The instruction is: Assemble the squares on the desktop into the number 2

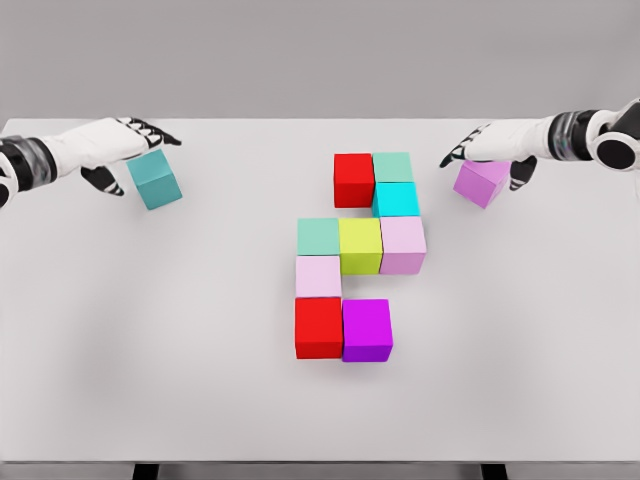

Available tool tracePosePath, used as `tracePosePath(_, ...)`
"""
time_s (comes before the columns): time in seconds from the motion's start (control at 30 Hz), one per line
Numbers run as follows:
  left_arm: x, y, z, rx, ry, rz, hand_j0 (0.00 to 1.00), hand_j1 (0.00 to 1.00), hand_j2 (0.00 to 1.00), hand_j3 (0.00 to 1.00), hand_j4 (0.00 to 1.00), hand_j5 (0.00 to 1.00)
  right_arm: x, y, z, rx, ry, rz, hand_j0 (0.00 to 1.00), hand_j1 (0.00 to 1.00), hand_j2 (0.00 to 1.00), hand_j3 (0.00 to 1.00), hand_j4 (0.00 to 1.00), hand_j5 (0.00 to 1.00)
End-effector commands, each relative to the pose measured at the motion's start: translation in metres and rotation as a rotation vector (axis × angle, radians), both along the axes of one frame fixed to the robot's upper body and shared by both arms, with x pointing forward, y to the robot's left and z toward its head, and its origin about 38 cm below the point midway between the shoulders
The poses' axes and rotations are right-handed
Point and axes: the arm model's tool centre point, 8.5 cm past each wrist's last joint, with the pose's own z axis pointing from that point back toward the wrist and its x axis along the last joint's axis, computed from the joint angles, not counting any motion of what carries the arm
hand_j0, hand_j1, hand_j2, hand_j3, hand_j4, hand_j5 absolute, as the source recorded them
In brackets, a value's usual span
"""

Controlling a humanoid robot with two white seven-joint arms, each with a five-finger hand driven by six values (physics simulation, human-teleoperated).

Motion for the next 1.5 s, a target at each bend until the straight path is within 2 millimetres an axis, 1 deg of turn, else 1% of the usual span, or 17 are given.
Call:
tracePosePath(0.0,0.0,0.001,-0.001,0.019,0.013,0.001,1.0,1.0,1.0,1.0,1.0,1.0,0.001,-0.003,-0.003,-0.002,0.006,-0.015,0.95,0.95,0.95,0.95,0.95,0.95)
tracePosePath(0.17,0.003,-0.01,0.0,0.032,0.002,-0.02,1.0,1.0,1.0,1.0,1.0,1.0,0.002,-0.004,-0.007,-0.008,0.014,-0.026,0.91,0.91,0.91,0.91,0.91,0.91)
tracePosePath(0.3,0.004,-0.009,0.002,0.054,-0.003,-0.022,1.0,1.0,1.0,1.0,1.0,1.0,0.002,-0.007,-0.007,-0.01,0.015,-0.03,0.81,0.81,0.81,0.81,0.81,0.81)
tracePosePath(0.43,0.005,-0.011,-0.001,0.05,0.005,-0.019,1.0,1.0,1.0,1.0,1.0,1.0,0.002,-0.008,-0.006,-0.012,0.015,-0.033,0.62,0.62,0.62,0.62,0.62,0.62)
tracePosePath(0.53,0.004,-0.008,-0.006,0.051,0.015,-0.011,1.0,1.0,1.0,1.0,1.0,1.0,0.002,-0.009,-0.006,-0.011,0.016,-0.034,0.53,0.53,0.53,0.53,0.53,0.53)
tracePosePath(0.7,0.001,-0.014,-0.015,0.062,0.033,-0.028,0.99,0.99,0.99,0.99,0.99,0.99,0.0,-0.003,0.0,-0.007,0.001,-0.006,0.53,0.53,0.53,0.53,0.53,0.53)
tracePosePath(0.73,0.001,-0.014,-0.015,0.061,0.033,-0.028,0.9,0.9,0.9,0.9,0.9,0.9,-0.002,-0.007,0.002,-0.009,-0.003,-0.009,0.53,0.53,0.53,0.53,0.53,0.53)
tracePosePath(0.8,0.001,-0.014,-0.016,0.062,0.036,-0.03,0.81,0.81,0.81,0.81,0.81,0.81,-0.006,-0.011,0.01,-0.018,-0.02,0.007,0.53,0.53,0.53,0.53,0.53,0.53)
tracePosePath(0.87,0.001,-0.014,-0.015,0.06,0.032,-0.029,0.62,0.62,0.62,0.62,0.62,0.62,-0.012,-0.012,0.021,-0.026,-0.046,0.036,0.53,0.53,0.53,0.53,0.53,0.53)
tracePosePath(0.93,0.0,-0.014,-0.016,0.064,0.038,-0.03,0.6,0.6,0.6,0.6,0.6,0.6,-0.017,-0.014,0.028,-0.036,-0.064,0.054,0.53,0.53,0.53,0.53,0.53,0.53)
tracePosePath(1.03,0.0,-0.013,-0.018,0.073,0.05,-0.029,0.55,0.55,0.55,0.55,0.55,0.55,-0.023,-0.028,0.037,-0.028,-0.073,0.042,0.53,0.53,0.53,0.53,0.53,0.53)
tracePosePath(1.1,-0.001,-0.013,-0.018,0.084,0.062,-0.029,0.54,0.54,0.54,0.54,0.54,0.54,-0.033,-0.026,0.046,-0.041,-0.094,0.08,0.53,0.53,0.53,0.53,0.53,0.53)
tracePosePath(1.17,-0.002,-0.014,-0.018,0.089,0.066,-0.035,0.49,0.49,0.49,0.49,0.49,0.49,-0.047,-0.022,0.046,-0.045,-0.095,0.127,0.53,0.53,0.53,0.53,0.53,0.53)
tracePosePath(1.2,-0.003,-0.013,-0.017,0.09,0.063,-0.037,0.41,0.41,0.41,0.41,0.41,0.41,-0.054,-0.023,0.049,-0.057,-0.1,0.146,0.53,0.53,0.53,0.53,0.53,0.53)
tracePosePath(1.23,-0.003,-0.017,-0.014,0.086,0.055,-0.049,0.38,0.38,0.38,0.38,0.38,0.38,-0.064,-0.025,0.05,-0.07,-0.101,0.164,0.53,0.53,0.53,0.53,0.53,0.53)
tracePosePath(1.33,-0.005,-0.03,-0.011,0.073,0.034,-0.089,0.35,0.35,0.35,0.35,0.35,0.35,-0.086,-0.021,0.058,-0.083,-0.105,0.228,0.53,0.53,0.53,0.53,0.53,0.53)
tracePosePath(1.47,-0.009,-0.056,0.01,0.045,-0.026,-0.171,0.34,0.34,0.34,0.34,0.34,0.34,-0.112,-0.006,0.058,-0.055,-0.086,0.31,0.53,0.53,0.53,0.53,0.53,0.53)
